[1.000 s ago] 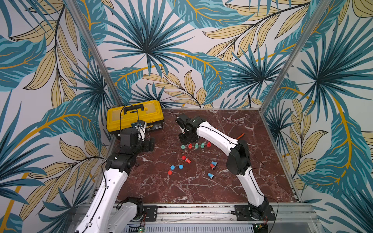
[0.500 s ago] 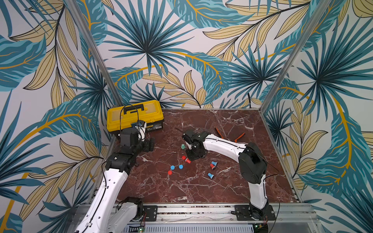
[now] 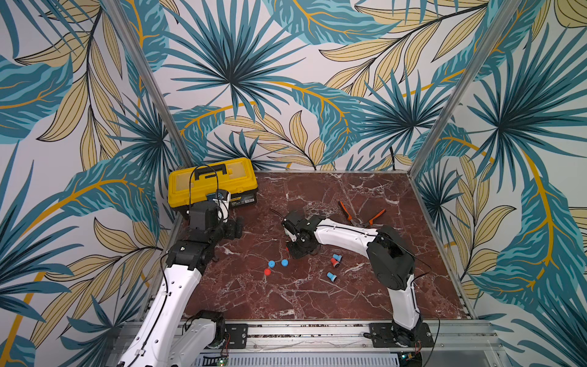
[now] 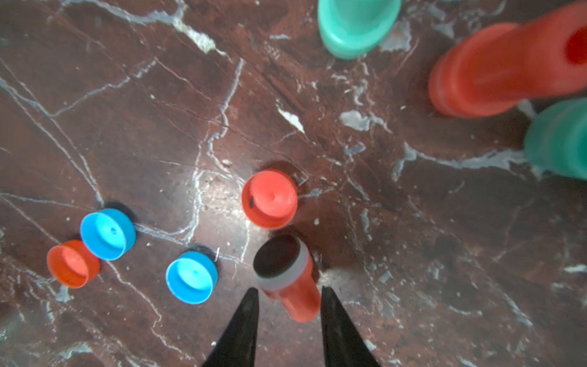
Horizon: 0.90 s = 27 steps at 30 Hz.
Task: Close the stamp cap
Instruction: Pick up the stamp from the center of the board.
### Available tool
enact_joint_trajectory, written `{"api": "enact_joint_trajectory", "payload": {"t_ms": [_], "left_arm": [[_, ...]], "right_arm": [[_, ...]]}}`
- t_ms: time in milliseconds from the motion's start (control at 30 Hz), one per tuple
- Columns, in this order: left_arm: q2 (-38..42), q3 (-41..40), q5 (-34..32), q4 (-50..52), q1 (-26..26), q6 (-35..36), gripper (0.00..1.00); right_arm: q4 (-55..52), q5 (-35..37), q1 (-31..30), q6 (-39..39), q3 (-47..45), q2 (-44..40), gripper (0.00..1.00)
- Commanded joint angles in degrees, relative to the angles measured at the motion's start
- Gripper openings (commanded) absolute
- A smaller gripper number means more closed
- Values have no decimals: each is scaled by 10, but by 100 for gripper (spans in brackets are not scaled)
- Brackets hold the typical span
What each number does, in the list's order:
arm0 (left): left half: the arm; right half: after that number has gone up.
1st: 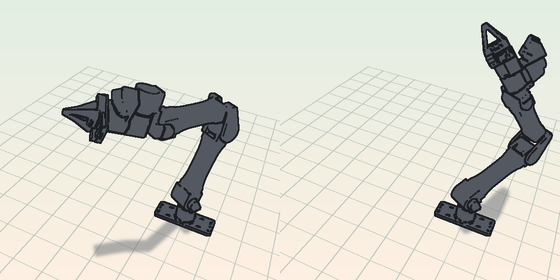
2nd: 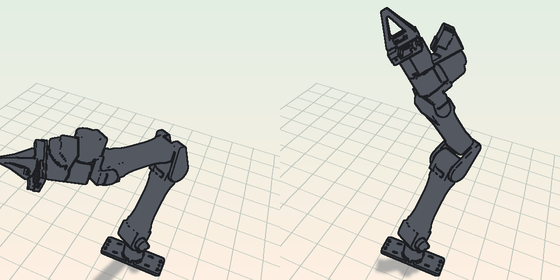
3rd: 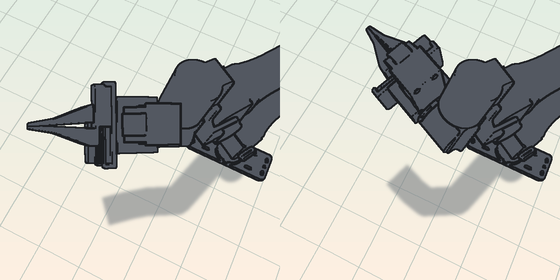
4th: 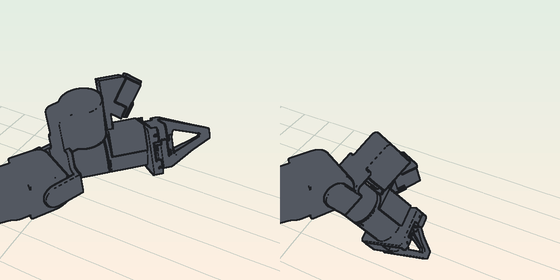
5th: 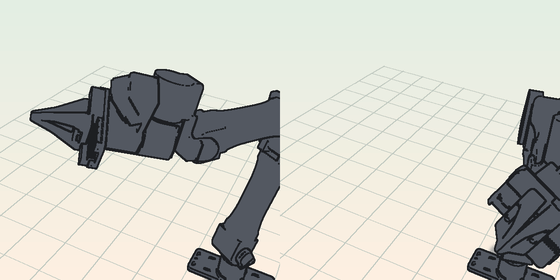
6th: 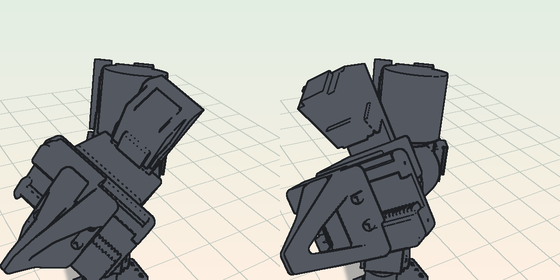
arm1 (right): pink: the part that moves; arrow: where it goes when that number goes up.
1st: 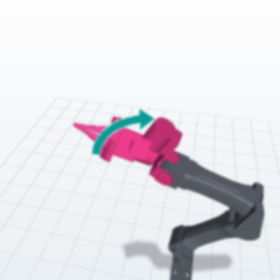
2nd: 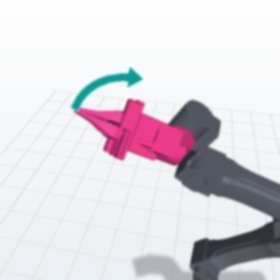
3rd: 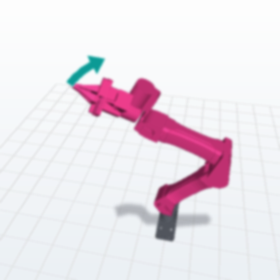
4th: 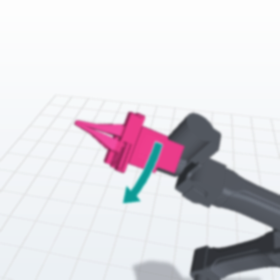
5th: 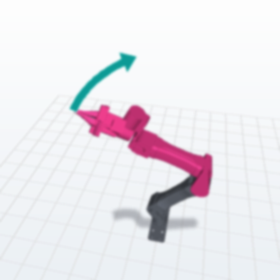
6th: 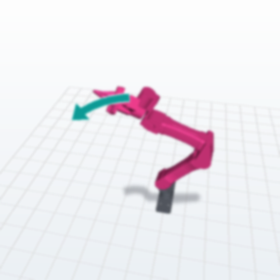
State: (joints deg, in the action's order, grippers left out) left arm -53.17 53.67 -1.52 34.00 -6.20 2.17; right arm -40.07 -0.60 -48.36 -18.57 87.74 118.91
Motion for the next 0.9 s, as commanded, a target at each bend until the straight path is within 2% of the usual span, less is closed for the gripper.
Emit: {"api": "enact_joint_trajectory", "payload": {"t_ms": [0,433,600,767,867], "left_arm": [[-2,-8,-5,-5,5,7,89],[-7,-7,0,-5,4,6,89],[-7,-10,21,-4,4,5,89],[-4,-9,45,-4,4,-19,89],[-10,-3,87,-4,4,-50,89]], "right_arm": [[7,11,-1,14,-11,17,35],[6,11,-5,29,-18,19,24],[0,16,-8,28,-20,9,17],[16,19,-9,23,-52,-38,14],[39,10,-9,23,-81,-80,15]]}}
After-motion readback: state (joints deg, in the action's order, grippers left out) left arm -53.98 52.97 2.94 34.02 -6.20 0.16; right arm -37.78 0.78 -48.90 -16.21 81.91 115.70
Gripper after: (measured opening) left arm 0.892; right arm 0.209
